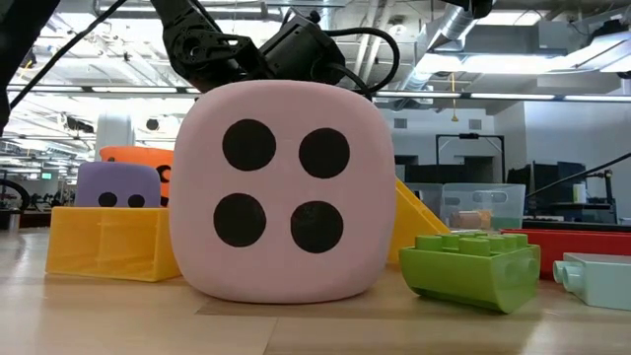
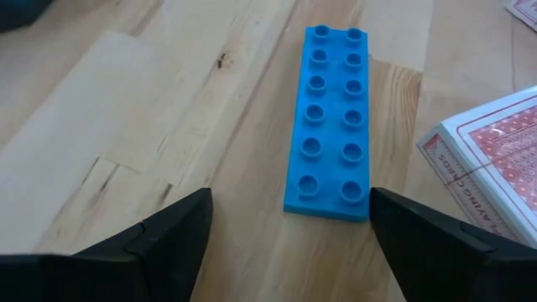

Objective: Pick & Place Toys
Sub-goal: Put the small blue game piece into the right transparent bin

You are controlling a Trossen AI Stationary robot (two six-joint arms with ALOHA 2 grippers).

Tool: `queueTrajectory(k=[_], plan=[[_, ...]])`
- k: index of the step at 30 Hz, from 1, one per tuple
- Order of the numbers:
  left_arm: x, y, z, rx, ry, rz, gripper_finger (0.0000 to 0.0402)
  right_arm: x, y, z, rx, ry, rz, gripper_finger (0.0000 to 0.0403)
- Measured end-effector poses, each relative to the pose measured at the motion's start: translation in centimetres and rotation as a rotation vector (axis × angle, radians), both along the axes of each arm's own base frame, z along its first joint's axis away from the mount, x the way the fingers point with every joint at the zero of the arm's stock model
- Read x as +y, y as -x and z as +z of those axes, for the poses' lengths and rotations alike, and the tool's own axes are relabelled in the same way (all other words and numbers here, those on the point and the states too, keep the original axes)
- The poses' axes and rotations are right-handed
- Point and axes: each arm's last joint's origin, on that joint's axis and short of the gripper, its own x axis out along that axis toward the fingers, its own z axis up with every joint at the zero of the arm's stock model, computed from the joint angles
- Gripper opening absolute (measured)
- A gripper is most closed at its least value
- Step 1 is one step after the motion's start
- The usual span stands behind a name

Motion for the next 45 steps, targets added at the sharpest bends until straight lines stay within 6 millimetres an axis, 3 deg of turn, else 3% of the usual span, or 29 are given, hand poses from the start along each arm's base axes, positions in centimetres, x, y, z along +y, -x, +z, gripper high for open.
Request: queueTrajectory(k=[11, 25, 29, 36, 45], plan=[[-0.04, -0.05, 0.01, -0.006, 0.01, -0.01, 0.0263, 0.0, 0.0, 0.0, 0.0, 0.0, 0.0, 0.0317], [-0.12, -0.57, 0.51, -0.051, -0.072, -0.099, 0.0107, 0.01, 0.01, -0.02, 0.002, 0.001, 0.0, 0.0317], [-0.12, -0.56, 0.51, -0.049, -0.073, -0.1, 0.0085, 0.0, 0.01, -0.13, 0.012, 0.003, 0.0, 0.0317], [-0.42, -0.6, 0.48, -0.035, -0.055, -0.224, 0.0107, -0.26, -0.09, -0.28, 0.018, -0.01, -0.012, 0.0317], [-0.56, -0.6, 0.47, -0.003, -0.158, -0.37, 0.0209, -0.29, -0.09, -0.38, 0.02, -0.028, -0.015, 0.0317]])
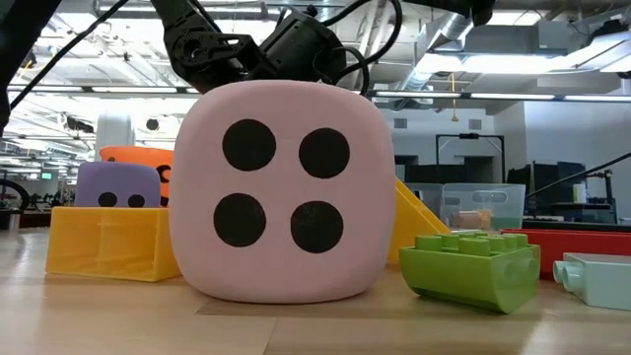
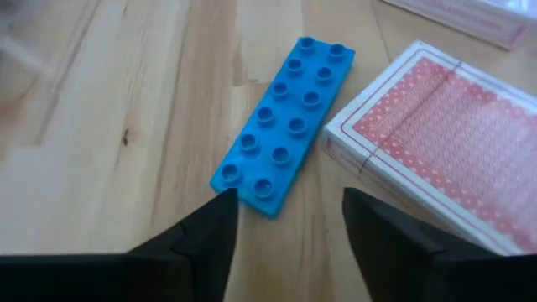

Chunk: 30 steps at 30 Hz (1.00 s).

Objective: Pick & Place Toys
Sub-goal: Put the small blue game piece into the right transparent bin

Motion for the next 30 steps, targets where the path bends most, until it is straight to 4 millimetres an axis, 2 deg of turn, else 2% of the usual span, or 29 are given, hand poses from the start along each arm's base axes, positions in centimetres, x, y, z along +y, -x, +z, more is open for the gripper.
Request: queueTrajectory(k=[6, 11, 18, 22, 30], plan=[[0.5, -0.1, 0.2, -0.007, -0.108, -0.023, 0.0271, 0.0, 0.0, 0.0, 0.0, 0.0, 0.0, 0.0317], [1.7, -0.3, 0.2, -0.009, -0.092, -0.063, 0.0298, 0.0, 0.0, 0.0, 0.0, 0.0, 0.0, 0.0317], [3.4, -0.4, 0.2, -0.015, 0.027, -0.161, 0.0304, -0.1, 0.0, 0.0, -0.001, 0.0, -0.004, 0.0317], [4.2, -0.4, 0.3, -0.02, 0.03, -0.185, 0.0304, -0.5, -0.2, 0.0, 0.0, 0.0, -0.019, 0.0317], [4.0, -0.6, -0.2, -0.029, -0.004, -0.228, 0.0302, -0.8, -1.5, -1.2, 0.017, 0.009, -0.052, 0.0317]])
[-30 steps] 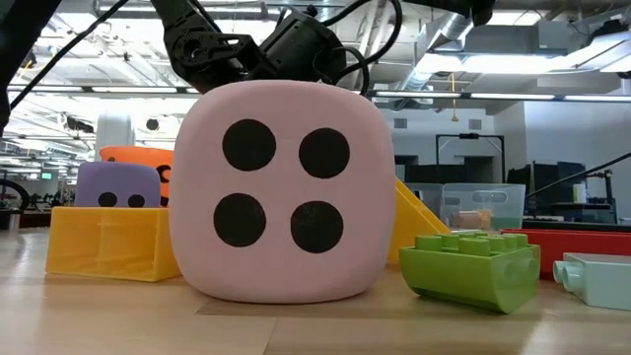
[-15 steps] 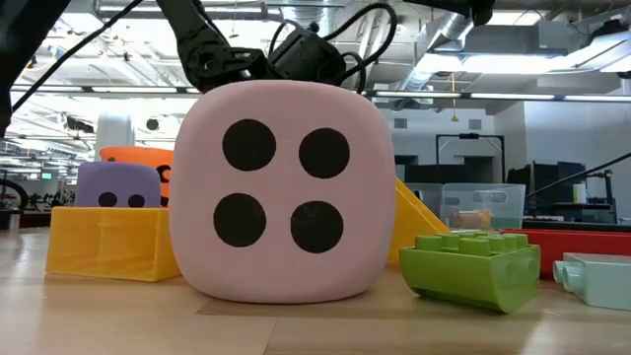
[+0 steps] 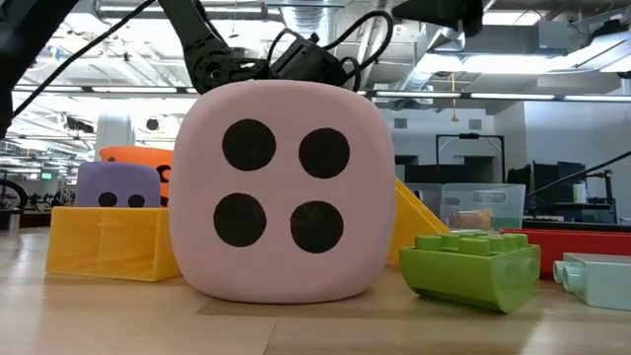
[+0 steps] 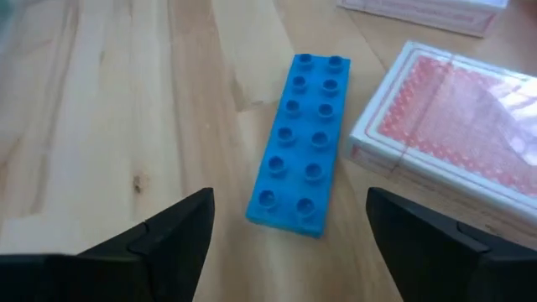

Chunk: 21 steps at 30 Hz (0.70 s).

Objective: Pick & Place Toys
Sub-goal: Put the small blue game piece into the right transparent bin

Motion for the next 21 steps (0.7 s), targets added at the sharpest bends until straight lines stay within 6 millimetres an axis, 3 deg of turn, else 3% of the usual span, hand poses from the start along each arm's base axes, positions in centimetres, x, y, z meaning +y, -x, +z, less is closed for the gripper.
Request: queueTrajectory(k=[8, 14, 21], plan=[[0.2, -1.3, -1.4, -0.008, 0.03, -0.003, 0.0297, -0.4, -0.8, -0.4, -0.004, -0.002, -0.025, 0.0317], [0.1, -1.3, -1.6, 0.012, 0.077, 0.012, 0.0293, -0.4, -0.7, -0.3, -0.008, 0.0, -0.024, 0.0317], [0.0, -1.1, -1.8, 0.035, 0.082, 0.004, 0.0217, -0.4, -0.7, -0.3, -0.003, 0.004, -0.023, 0.0317]])
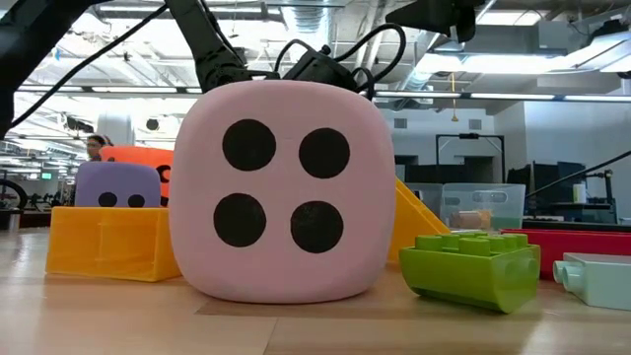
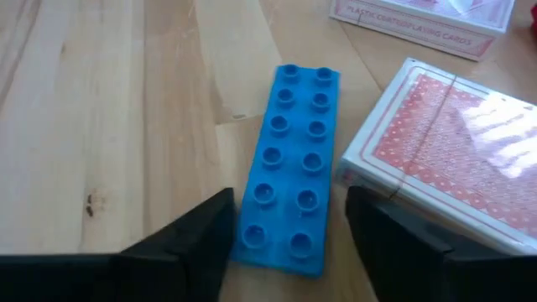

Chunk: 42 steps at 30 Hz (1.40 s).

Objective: Pick & Place Toys
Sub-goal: Put the small blue game piece into the right transparent bin

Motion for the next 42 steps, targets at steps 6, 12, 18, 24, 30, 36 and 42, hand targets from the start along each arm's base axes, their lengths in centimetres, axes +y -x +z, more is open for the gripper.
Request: queueTrajectory(k=[6, 12, 18, 24, 30, 36, 42], plan=[[0.0, 0.0, -0.1, 0.005, -0.003, -0.003, 0.0129, 0.0, 0.0, 0.0, -0.002, -0.001, 0.001, 0.0317], [0.1, 0.4, 1.0, 0.017, -0.015, 0.008, 0.0129, 0.4, 0.1, 0.0, -0.009, -0.014, 0.014, 0.0317], [0.4, 2.5, 4.3, 0.167, -0.086, 0.04, 0.0129, 1.2, 0.6, 0.3, -0.017, -0.017, 0.047, 0.0317], [0.4, 6.5, 7.1, 0.214, -0.083, 0.046, 0.0129, 2.1, 1.0, 0.4, -0.022, -0.018, 0.08, 0.0317], [0.4, 12.3, 9.8, 0.134, 0.013, 0.156, 0.0129, 2.7, 1.4, 0.4, -0.014, -0.012, 0.107, 0.0317], [0.2, 17.1, 12.8, -0.115, 0.298, 0.258, 0.0129, 3.4, 1.7, 0.2, 0.016, 0.033, 0.139, 0.0317], [-0.4, 19.5, 14.3, -0.222, 0.724, 0.283, 0.0129, 4.3, 2.2, 0.0, 0.084, 0.19, 0.19, 0.0317]])
